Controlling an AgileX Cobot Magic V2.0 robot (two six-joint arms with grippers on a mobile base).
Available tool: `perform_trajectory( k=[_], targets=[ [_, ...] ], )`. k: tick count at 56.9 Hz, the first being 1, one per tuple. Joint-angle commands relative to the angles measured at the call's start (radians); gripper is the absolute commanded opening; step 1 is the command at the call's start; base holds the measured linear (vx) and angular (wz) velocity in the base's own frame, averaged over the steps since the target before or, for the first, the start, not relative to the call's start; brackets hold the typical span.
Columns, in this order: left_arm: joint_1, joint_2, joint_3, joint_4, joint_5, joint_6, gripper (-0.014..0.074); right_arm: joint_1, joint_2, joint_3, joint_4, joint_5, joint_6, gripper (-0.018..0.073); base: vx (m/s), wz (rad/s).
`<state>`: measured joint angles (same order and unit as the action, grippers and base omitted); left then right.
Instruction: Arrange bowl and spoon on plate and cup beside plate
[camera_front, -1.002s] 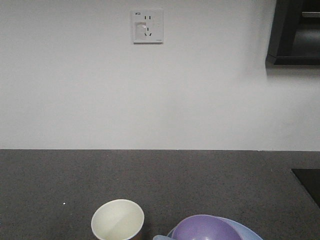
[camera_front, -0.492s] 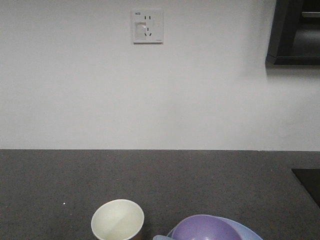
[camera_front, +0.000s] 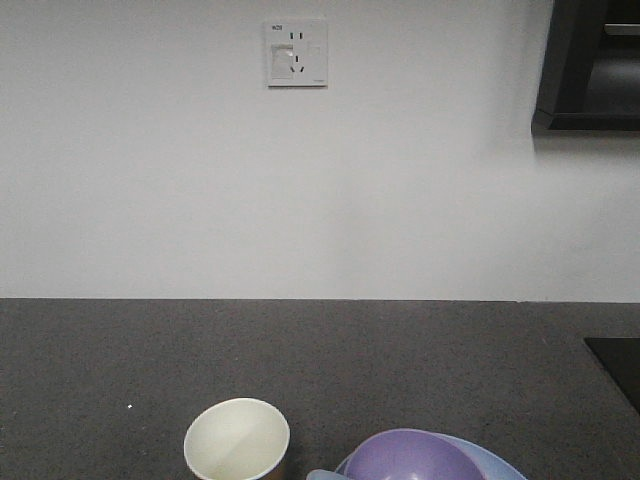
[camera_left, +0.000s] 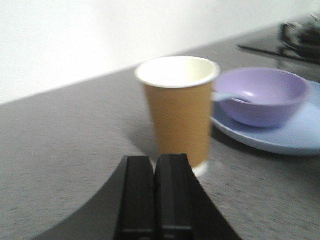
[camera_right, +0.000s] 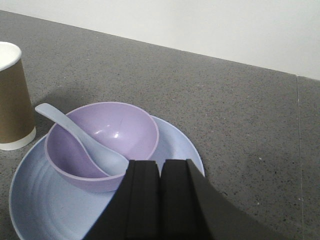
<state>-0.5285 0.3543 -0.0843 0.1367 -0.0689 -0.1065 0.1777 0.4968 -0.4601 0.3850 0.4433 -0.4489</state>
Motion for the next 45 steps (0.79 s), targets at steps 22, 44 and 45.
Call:
perform_trajectory(
  k=[22,44,45],
  targets=[
    [0.325,-0.385,0.086,-0.043,-0.013,0.001,0.0000,-0.001,0.003,-0.028,0.013,-0.084,-0.011,-0.0006,0.00,0.00],
    [0.324,-0.381,0.084,-0.043,0.008,0.000,0.0000,-0.001,0.003,-0.028,0.013,-0.083,-0.011,-0.0006,0.00,0.00],
    [0.324,-0.381,0.084,-0.043,0.008,0.000,0.0000,-0.001,0.003,-0.028,0.013,-0.083,-0.011,-0.0006,0.00,0.00]
  ],
)
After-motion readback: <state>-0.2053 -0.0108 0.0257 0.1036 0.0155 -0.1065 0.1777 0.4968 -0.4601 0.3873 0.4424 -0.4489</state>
